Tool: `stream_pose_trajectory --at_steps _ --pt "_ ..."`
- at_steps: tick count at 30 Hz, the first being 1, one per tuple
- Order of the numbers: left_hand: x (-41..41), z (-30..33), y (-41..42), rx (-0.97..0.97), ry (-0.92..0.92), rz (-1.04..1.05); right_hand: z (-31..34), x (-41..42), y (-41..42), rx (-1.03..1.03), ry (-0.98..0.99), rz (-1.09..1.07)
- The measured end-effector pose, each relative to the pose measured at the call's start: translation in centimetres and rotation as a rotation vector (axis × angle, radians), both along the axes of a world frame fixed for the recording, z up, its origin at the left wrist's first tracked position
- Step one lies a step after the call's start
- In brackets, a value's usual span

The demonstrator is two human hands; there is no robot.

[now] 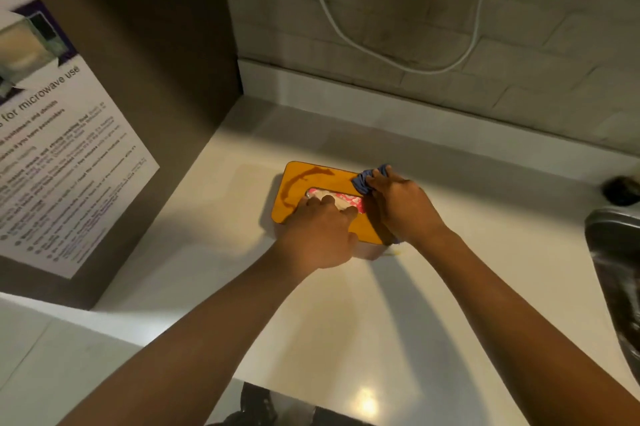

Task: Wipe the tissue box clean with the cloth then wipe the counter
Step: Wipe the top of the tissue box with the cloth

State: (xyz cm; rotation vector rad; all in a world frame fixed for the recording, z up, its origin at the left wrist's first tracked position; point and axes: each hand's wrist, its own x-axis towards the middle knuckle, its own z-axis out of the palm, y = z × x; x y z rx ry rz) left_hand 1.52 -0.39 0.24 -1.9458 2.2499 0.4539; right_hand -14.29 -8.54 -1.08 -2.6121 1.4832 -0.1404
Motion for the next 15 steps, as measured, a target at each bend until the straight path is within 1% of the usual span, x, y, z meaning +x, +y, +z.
stream_pose_trajectory --at_steps 2,6,8,9,12,13,14,15 --pt "0.0 -0.1 0.0 0.006 0.014 0.0 -0.2 -0.2 -0.2 -0.019 0.001 0.01" --pt "0.1 -0.3 0.0 0.002 0.017 0.001 -0.1 -2.4 0.5 0.034 -0.016 -0.006" --pt "0.1 -0.3 0.2 0.001 0.014 -0.002 0.2 -2.6 0.6 0.019 -0.021 -0.035" --pt "0.1 -0.3 0.3 0.001 0.013 -0.005 0.0 -2.3 0.4 0.008 0.001 -0.077" --pt "0.1 -0.3 0.3 -0.007 0.001 -0.012 -0.5 0.0 -0.2 0.009 0.038 -0.109" --pt "0.0 -0.3 0.3 -0.006 0.007 -0.007 -0.1 1.3 -0.2 0.042 0.018 -0.173" --pt "0.0 -0.3 0.2 -0.003 0.02 0.001 0.0 2.2 -0.2 0.039 0.02 -0.189" --pt "0.0 -0.2 0.1 0.0 0.033 0.008 0.4 3.1 -0.1 0.078 -0.057 -0.246"
